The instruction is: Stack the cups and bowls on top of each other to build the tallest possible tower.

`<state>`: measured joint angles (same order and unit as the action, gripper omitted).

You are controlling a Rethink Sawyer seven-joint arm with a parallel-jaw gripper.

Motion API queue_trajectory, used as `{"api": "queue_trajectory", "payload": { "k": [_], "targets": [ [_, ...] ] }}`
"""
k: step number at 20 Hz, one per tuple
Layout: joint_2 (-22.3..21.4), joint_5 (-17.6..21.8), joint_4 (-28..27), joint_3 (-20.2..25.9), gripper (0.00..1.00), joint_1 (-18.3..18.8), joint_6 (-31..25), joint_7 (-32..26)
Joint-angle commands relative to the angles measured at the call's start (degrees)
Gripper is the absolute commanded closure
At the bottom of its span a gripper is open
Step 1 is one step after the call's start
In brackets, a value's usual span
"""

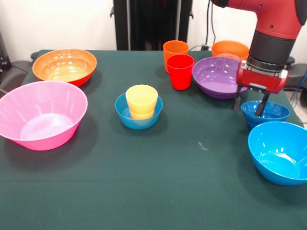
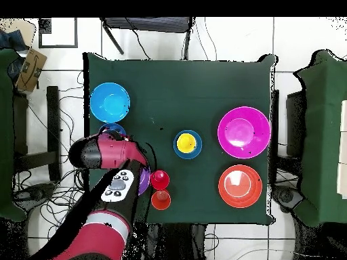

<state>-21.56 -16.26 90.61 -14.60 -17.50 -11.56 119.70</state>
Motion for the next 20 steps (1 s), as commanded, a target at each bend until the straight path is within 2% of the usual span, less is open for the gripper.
{"api": "queue_trajectory", "payload": {
  "k": [1, 11, 20],
  "targets": [
    [1.53, 1.20, -0.06, 4.92, 0.00, 2.13, 2.22, 6.77],
    [2.71, 0.93, -0.38, 4.08, 0.00, 1.40, 2.84, 7.49],
    [-0.03, 1.55, 1.50, 6.76, 0.00, 3.37, 0.76, 5.96]
  ]
}}
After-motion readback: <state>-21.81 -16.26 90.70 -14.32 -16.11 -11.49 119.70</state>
